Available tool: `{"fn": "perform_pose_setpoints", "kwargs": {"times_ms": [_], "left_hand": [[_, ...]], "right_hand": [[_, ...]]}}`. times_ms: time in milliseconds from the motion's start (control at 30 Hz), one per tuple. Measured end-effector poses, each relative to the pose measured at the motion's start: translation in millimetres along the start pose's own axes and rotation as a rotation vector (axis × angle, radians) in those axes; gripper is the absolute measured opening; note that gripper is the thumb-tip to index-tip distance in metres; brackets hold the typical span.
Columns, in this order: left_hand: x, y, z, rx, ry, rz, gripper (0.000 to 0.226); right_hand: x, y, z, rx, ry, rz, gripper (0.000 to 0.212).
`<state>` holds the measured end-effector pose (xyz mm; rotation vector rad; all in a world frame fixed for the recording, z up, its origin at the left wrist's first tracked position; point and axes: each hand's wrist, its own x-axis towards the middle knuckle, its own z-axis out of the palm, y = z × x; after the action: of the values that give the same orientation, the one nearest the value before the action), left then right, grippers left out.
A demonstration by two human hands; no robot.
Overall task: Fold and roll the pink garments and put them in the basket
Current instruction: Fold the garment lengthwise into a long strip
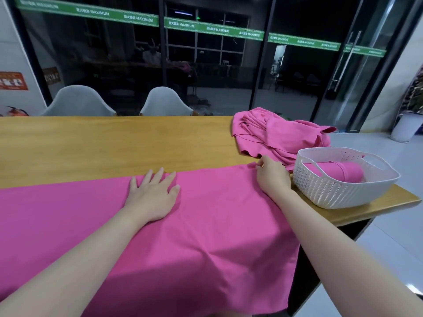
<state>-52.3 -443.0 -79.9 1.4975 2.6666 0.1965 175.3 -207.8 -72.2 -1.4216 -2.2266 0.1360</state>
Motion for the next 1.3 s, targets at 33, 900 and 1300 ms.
{"fn": "perform_pose_setpoints", "kwargs": {"times_ms": [33,900,1300], "left_hand": [[0.3,-0.3,-0.3,0.010,-0.013,-0.003,0.063],[-71.9,-178.9,-33.8,-0.033,-0.037,0.082,0.088],[-142.1,-150.0,-24.5,0.009,-0.010,0.096,0.066]], "right_hand": [[0.6,1.3,1.1,-0.001,-0.003,0.006,0.018],[-57.4,-138.8,42.8,0.260,-0.412,-0.759,0.038],[-119.0,-107.0,0.3,0.116,-0.518,-0.766,0.047]]}}
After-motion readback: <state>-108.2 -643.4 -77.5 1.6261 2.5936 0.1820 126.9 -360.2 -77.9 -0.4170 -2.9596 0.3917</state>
